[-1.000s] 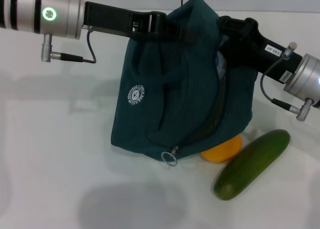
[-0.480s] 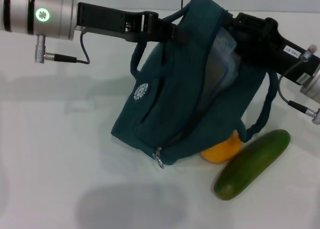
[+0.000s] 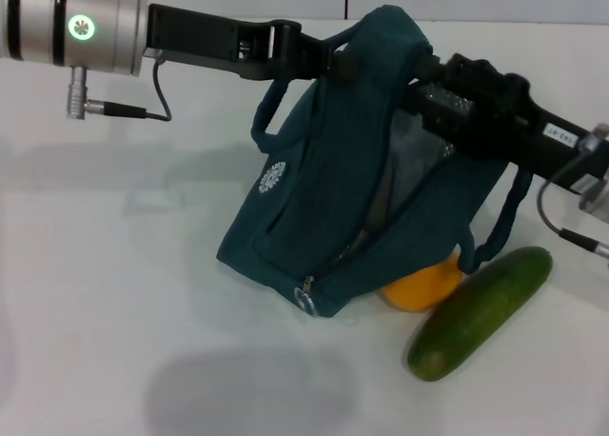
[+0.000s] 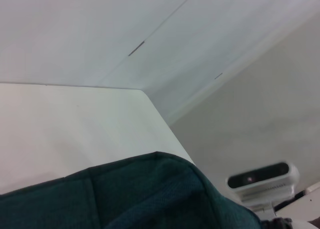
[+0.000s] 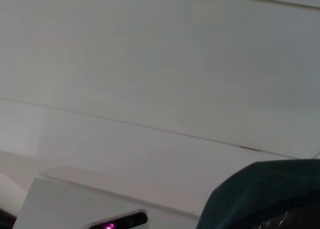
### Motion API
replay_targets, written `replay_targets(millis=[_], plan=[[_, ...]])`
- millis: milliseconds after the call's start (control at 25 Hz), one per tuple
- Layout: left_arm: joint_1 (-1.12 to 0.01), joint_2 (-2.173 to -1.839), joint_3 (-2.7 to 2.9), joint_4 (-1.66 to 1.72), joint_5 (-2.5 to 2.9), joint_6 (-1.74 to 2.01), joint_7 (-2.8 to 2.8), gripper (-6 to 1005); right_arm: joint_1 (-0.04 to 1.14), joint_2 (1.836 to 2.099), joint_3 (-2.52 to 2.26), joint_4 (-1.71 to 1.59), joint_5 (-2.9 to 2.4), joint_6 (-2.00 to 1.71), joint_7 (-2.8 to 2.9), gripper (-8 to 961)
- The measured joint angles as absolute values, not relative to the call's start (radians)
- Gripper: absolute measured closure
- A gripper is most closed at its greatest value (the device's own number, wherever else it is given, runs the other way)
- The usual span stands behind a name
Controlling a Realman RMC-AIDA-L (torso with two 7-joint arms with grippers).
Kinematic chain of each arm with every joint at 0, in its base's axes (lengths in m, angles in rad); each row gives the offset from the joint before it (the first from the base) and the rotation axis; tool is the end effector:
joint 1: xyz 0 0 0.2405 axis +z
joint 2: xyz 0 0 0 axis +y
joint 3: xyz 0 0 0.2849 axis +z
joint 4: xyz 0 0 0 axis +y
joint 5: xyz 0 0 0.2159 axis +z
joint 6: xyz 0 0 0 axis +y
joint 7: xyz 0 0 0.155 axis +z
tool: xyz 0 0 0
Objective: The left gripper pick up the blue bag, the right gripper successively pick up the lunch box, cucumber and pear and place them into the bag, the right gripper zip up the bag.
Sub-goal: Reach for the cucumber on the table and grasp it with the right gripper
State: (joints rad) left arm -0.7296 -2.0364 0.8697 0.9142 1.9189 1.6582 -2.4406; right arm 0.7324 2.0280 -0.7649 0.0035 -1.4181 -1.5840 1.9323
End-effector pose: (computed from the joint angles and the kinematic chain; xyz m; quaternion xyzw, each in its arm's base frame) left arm -0.1627 0.4024 0.0132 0.8578 0.4605 0.2261 0.0317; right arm 0.2189 0.3668 -0.0601 0.6538 -0.5723 -0.4857 0.0953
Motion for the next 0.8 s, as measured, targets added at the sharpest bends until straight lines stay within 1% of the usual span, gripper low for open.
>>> replay_targets(millis=[40, 240, 360, 800], plan=[[-0.73, -2.036, 0.868, 0.914, 1.919, 1.656, -2.441, 942, 0.724, 2.028, -0.766, -0.001, -1.417, -1.594, 1.931, 434], [-0.729, -2.037, 0.844, 0.914, 1.924, 1.65, -2.441, 942, 0.648, 2.028, -0.766, -0.078, -1.415, -1.678, 1.921, 364], [-0.726, -2.037, 0.841, 0.914, 1.926, 1.642, -2.441, 942, 0.6, 2.027, -0.758, -0.135, -1.409, -1.736, 1.885, 364], [-0.707, -2.037, 0.84, 0.914, 1.929, 1.568, -2.437, 942, 0.468, 2.007, -0.753, -0.268, -1.343, -1.944, 1.67, 366]])
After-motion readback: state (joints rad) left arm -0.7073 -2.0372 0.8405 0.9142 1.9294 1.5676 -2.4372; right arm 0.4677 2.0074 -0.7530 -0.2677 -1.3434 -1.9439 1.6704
